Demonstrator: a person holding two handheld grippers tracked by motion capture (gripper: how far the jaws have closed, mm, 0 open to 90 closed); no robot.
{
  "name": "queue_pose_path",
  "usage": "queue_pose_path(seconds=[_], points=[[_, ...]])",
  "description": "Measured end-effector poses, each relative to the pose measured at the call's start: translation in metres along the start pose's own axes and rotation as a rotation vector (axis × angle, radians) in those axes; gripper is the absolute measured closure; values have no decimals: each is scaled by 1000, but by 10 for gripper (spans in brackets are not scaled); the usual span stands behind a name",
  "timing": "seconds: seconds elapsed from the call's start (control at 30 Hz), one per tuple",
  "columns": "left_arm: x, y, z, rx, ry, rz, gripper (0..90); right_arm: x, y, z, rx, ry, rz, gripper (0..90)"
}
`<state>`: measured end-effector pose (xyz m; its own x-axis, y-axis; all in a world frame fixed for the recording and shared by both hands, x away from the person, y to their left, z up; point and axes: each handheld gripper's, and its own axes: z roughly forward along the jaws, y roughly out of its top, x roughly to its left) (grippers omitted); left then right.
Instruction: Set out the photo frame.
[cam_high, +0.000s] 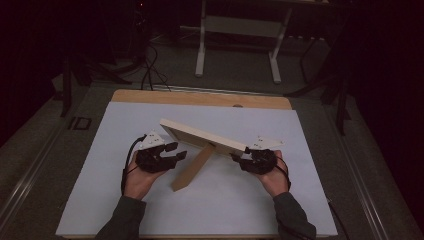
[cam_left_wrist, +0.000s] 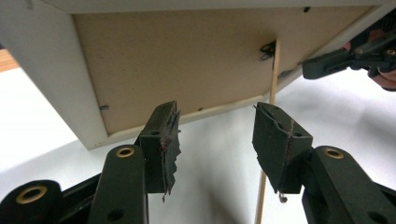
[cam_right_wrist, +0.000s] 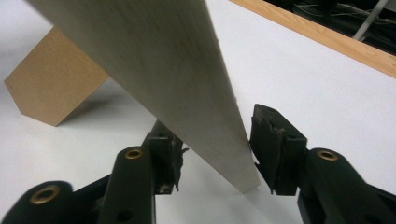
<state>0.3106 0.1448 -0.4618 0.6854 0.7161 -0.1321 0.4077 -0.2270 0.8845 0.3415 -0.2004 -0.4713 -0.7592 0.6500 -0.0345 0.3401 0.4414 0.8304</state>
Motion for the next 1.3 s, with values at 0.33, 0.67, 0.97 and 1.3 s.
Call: queue_pose_path(seconds=[0.33, 0.67, 0.97, 1.3], points=[[7, -1, -4, 4, 37, -34, 503, -2, -4, -2, 7, -1, 0, 508], [12, -3, -3, 11, 48, -55, 503, -6, -11, -9, 23, 17, 7, 502], [14, -5, -1, 16, 44, -72, 516, -11, -19, -14, 44, 18, 13, 511], [16, -6, 1, 34, 59, -91, 540, -23, -20, -22, 61, -9, 32, 519]])
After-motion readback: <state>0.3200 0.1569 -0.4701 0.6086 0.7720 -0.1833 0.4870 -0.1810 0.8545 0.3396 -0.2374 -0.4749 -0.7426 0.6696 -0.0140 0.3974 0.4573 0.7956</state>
